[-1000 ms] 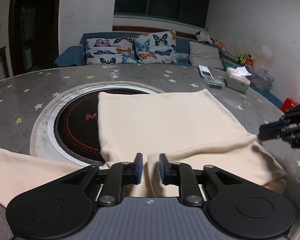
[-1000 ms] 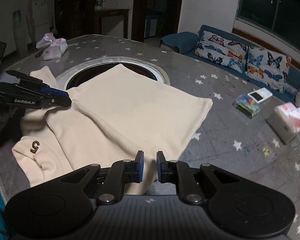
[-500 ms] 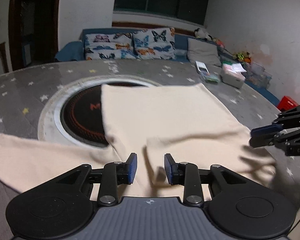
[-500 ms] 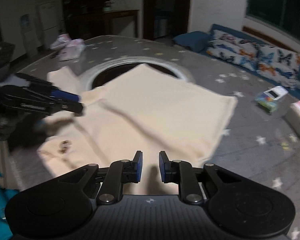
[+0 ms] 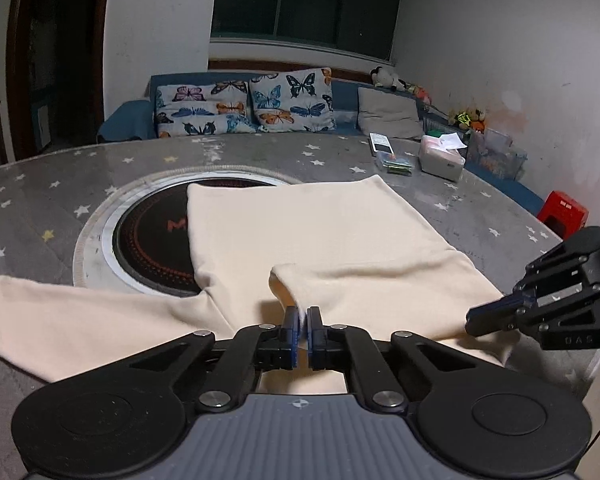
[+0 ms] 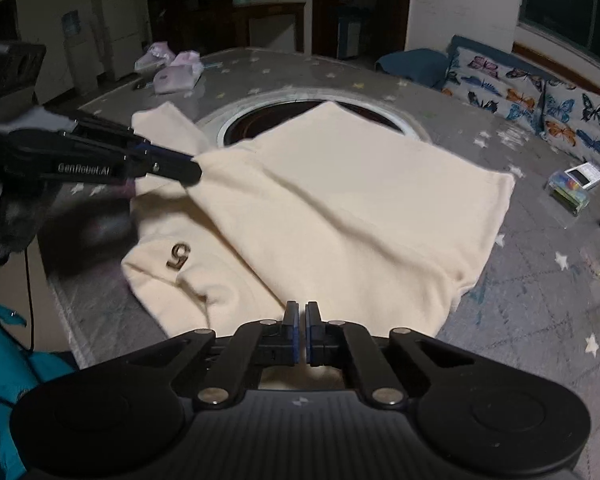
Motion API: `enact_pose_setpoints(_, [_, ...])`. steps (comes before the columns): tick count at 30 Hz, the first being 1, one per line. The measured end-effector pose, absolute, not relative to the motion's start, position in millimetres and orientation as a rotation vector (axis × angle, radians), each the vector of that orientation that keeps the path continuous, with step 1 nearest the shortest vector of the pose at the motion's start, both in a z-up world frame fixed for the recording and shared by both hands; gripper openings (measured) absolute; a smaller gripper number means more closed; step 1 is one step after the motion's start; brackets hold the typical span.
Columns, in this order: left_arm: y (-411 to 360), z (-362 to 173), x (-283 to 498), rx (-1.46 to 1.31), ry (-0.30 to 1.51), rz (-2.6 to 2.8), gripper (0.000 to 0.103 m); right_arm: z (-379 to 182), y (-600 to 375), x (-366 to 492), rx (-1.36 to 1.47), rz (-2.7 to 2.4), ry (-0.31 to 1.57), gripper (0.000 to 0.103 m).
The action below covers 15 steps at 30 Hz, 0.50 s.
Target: Fold clothes
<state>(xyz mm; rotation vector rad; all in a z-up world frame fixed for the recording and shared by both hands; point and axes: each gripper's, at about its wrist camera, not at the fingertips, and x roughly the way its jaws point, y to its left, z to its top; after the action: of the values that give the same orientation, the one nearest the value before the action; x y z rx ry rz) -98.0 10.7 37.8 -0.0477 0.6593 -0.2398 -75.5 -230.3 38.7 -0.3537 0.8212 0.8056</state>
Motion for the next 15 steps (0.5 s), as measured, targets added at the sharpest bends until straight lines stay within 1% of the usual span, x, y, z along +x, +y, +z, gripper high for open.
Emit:
enact_pose_setpoints(2, [11.7,30.3,-93.6,-0.055,0.703,-0.229,0.005,33.4,-228.8,-74.6,-0.361,0.809,0.834,0.003])
enact_pose_setpoints(4, [14.1,28.2,-92.4,-0.066,0.720,-0.226,0.009,37.6,-228.5,-74.4,-0.360,0.817,0.832,0.006])
enact_pose_setpoints(5, [16.3,29.1,-93.4,-0.069,0.716,-0.221,0.009,40.9,-228.1,-74.8,-0.362,0.820,0.825,0.007])
enact_pose_setpoints(8, [25.4,34.9,-98.4,-0.079,0.683,-0.193,0.014,52.4,-222.2,-73.0,-0.369,0.832,0.796,0.009])
enact_pose_setpoints(9, [30.4,36.3,-99.6,-0.090,0.675,-0.171,0.016,54.5,-219.2,-71.5,-0.369,0.833,0.788,0.010])
enact_pose_setpoints(13, [58.1,37.4,-102.2,-0.130,0.661,-0.026,0.033,51.9,-204.1,-64.7,-0.355,0.850,0.767,0.010])
enact_pose_setpoints(15, [74.5,36.0,-103.4,-0.131,0.658,0.064,0.035,46.3,-194.9,-61.0,-0.347,0.864,0.768,0.011])
